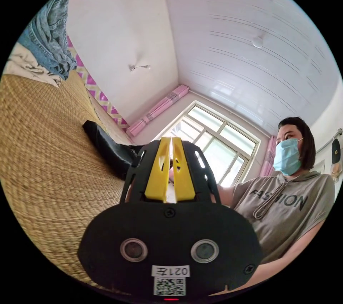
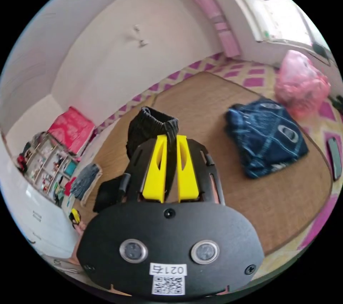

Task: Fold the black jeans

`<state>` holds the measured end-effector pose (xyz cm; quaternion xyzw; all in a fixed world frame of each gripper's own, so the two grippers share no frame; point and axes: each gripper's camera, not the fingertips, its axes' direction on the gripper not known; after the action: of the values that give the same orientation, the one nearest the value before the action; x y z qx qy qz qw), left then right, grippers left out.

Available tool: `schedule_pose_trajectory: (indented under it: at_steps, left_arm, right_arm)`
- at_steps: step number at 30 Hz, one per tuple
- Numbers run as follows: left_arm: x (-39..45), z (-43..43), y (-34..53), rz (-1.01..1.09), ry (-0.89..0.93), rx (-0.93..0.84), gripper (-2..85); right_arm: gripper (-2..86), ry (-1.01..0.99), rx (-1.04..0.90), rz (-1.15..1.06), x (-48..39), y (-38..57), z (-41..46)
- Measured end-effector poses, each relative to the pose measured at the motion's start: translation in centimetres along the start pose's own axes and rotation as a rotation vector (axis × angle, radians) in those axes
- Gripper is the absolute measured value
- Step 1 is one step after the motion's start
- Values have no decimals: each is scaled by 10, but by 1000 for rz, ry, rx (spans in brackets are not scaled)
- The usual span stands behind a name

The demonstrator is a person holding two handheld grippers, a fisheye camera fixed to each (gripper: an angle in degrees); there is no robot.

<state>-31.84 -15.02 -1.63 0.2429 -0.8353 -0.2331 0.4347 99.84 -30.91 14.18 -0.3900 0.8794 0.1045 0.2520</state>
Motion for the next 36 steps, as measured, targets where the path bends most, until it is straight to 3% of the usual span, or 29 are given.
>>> schedule_pose_trajectory:
  at_steps: [4,9,13,17,19,22,24,27,30,32,36]
  left_arm:
    - [-5,0,9,-18,-23,-9,-9]
    - [-12,9,22,-39,-39,-65,-9]
    - [-14,19,29,-30,-33,-127,-9]
    - [-20,24,37,-42,-52,-168,-9]
    - [-25,21,41,-59,-61,-163,-9]
    - [-33,18,45,-80,-82,-168,-9]
    - [-40,16,49,-98,-103,-175,-8]
    - [-53,12,52,-150,-123,-178,-5]
    - [-76,3,56,-266,-131,-169,18]
    - [-93,-4,60,-346,-111,-160,51]
    - [-116,-13,67,-462,-109,-160,74]
  right_arm:
    - [18,71,-122,156,199,26,-27]
    - [-4,43,-18,194,354,88,-128]
    - [-6,29,-102,-2,384,101,-174]
    - [-6,134,-179,-394,334,118,-198]
    - [-6,134,-289,-444,329,123,-188]
    - [-7,-225,-511,-212,382,113,-167]
    - [-7,-724,-602,81,439,126,-144]
    - [-7,-1080,-674,368,480,169,-114]
    - [-7,-876,-794,457,488,187,-119]
    - [-7,-902,-866,613,508,197,-120]
    - [-6,-902,-881,634,536,201,-155]
